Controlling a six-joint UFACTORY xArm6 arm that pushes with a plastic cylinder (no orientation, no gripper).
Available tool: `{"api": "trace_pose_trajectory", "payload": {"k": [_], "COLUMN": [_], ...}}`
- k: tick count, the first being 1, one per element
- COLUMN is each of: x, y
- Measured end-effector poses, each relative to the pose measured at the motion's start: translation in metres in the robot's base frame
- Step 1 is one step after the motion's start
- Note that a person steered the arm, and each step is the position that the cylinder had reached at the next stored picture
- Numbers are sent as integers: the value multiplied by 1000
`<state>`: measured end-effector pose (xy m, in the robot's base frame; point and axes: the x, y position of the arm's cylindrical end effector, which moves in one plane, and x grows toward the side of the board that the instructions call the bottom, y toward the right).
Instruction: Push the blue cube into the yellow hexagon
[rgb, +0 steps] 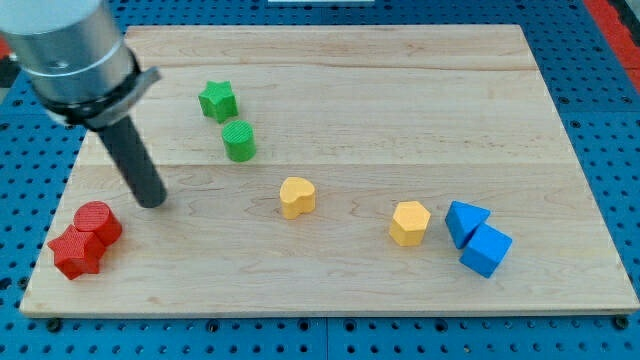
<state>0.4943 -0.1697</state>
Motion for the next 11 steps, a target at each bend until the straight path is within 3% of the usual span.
{"api": "trace_pose_trajectory", "payload": {"k": [3, 9, 11], "x": [0, 2, 101], "y": [34, 48, 170]}}
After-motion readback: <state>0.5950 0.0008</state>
